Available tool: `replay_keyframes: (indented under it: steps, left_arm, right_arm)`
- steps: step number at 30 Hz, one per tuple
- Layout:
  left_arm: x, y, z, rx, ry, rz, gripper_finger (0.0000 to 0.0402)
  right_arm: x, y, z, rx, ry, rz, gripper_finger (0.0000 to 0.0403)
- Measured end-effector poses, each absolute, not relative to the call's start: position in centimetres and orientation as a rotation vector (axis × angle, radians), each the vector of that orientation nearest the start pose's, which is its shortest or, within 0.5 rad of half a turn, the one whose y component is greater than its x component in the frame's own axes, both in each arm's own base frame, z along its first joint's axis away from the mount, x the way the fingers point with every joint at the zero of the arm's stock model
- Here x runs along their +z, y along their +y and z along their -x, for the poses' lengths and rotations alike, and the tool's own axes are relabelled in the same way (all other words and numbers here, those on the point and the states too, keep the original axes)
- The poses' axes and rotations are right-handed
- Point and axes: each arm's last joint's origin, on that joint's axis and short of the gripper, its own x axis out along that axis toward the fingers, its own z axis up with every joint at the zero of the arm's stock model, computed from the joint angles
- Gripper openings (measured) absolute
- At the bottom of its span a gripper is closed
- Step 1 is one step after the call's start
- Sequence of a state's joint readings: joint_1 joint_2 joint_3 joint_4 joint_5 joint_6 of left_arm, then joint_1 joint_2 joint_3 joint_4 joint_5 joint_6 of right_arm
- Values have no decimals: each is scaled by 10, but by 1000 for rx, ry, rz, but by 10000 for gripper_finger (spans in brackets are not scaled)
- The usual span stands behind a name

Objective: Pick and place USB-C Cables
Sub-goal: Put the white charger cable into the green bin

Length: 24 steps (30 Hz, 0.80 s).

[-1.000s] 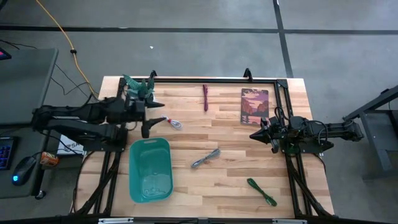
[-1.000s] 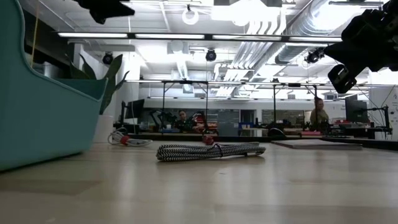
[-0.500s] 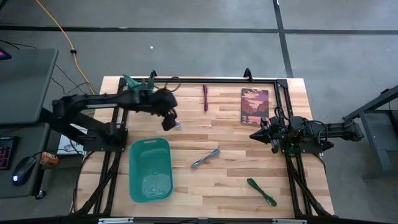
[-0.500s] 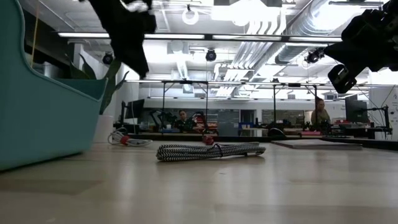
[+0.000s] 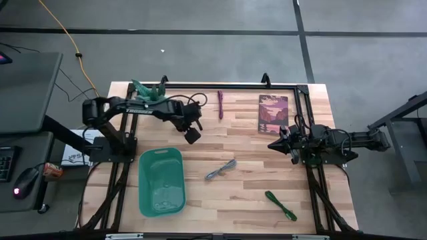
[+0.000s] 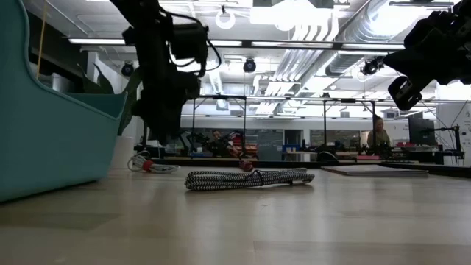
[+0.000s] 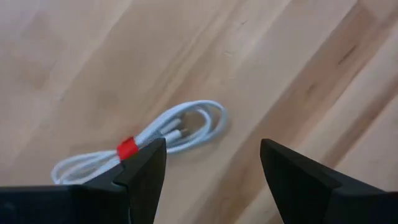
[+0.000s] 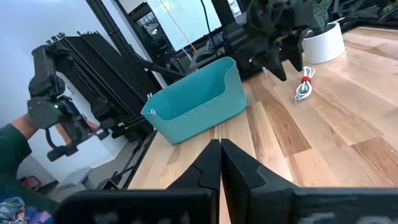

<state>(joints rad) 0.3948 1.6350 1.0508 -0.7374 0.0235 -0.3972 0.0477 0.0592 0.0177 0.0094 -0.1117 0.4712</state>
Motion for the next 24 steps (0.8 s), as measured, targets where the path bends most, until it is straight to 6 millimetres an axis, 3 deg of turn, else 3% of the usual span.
replay_keyframes:
  steps: [4, 13, 24]
  left_arm:
    - [182, 117, -277, 510, 1278, 503, 239]
    - [168, 120, -280, 360, 1412, 90, 239]
    - [153, 120, -286, 256, 1455, -29, 239]
  right_arm:
    - [166, 8, -100, 149, 69, -471, 0]
    - [166, 8, -100, 149, 69, -471, 0]
    - [166, 8, -100, 149, 69, -471, 0]
